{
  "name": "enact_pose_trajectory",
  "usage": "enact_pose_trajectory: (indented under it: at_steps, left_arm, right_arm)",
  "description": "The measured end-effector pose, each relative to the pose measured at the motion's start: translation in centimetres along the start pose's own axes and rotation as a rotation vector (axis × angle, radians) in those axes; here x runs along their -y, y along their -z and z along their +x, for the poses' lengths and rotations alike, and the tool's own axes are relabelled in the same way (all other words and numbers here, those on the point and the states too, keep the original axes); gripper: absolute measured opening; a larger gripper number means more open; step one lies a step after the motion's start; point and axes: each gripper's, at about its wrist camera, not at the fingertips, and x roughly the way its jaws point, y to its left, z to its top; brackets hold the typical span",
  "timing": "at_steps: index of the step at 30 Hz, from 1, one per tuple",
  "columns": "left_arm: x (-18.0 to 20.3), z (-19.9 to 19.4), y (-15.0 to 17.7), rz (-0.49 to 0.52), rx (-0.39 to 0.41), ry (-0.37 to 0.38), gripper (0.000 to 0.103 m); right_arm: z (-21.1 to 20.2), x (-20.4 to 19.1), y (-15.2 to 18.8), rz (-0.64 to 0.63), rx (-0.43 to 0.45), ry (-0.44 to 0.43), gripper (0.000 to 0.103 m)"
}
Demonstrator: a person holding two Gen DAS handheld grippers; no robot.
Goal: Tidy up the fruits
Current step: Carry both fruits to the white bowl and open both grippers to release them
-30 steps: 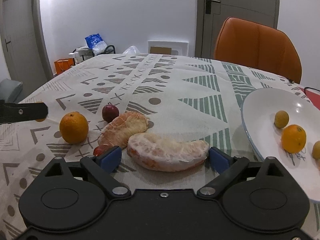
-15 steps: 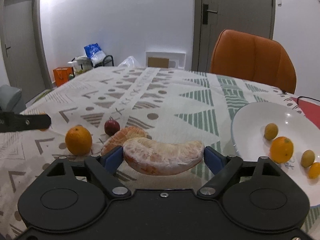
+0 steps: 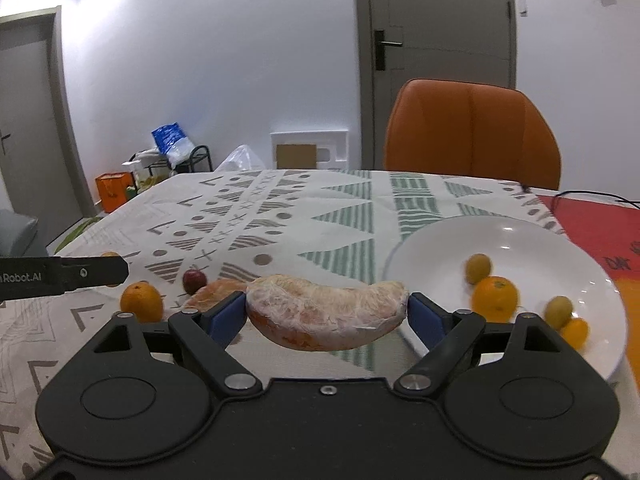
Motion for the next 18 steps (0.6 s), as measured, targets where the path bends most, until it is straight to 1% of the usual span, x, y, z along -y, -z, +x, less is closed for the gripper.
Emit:
enact_pose_trajectory:
  at_steps: [7, 18]
  left_arm:
    - [2.2, 0.7, 0.1, 0.040, -0.013, 0.021, 0.022]
    - [4.6, 2.0, 0.2, 0.086, -0.031, 0.025, 0.022]
  right_arm:
    - [-0.9, 2.4, 0.4, 0.038, 0.017, 0.048, 0.084]
    - [-1.0, 6.3, 1.3, 0.101, 0.038, 0.097, 0.084]
